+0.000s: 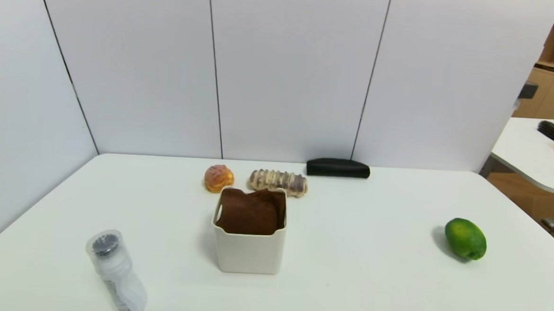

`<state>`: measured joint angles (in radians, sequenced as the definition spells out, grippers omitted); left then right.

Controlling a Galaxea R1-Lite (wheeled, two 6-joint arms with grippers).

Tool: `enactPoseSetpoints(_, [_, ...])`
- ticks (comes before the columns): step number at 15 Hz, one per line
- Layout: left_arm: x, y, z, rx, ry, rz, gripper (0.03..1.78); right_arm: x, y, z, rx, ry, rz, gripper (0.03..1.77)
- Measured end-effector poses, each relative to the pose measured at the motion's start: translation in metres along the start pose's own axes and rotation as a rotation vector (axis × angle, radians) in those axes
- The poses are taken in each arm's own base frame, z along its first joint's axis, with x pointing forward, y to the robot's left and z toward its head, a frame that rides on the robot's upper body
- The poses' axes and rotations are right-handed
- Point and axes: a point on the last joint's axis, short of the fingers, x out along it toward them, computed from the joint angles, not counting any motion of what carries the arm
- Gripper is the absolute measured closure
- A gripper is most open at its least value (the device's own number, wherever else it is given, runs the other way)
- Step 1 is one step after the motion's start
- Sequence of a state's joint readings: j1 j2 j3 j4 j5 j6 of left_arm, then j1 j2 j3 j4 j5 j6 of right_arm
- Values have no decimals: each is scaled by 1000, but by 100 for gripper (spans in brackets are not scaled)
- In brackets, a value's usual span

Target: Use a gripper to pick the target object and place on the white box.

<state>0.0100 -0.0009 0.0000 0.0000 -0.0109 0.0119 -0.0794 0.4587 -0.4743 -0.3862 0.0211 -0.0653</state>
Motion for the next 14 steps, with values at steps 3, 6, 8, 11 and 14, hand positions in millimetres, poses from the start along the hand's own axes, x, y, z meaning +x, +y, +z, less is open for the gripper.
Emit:
enactPoseSetpoints(3, [0, 0, 0, 0, 0, 0, 12, -35, 2, -33, 0, -3, 49, 11])
enactPoseSetpoints(6, [0, 0, 0, 0, 0, 1, 12, -56, 4, -70, 10, 21, 83, 11])
enactPoseSetpoints(8, [0, 0, 0, 0, 0, 0, 12, -67, 6, -98, 9, 56, 92, 10])
enactPoseSetpoints(11, [0, 0, 0, 0, 0, 1, 12, -78, 8, -125, 8, 148, 104, 10])
enactPoseSetpoints(14, [0, 0, 0, -1, 0, 1, 12, -84, 10, -142, 9, 282, 113, 11])
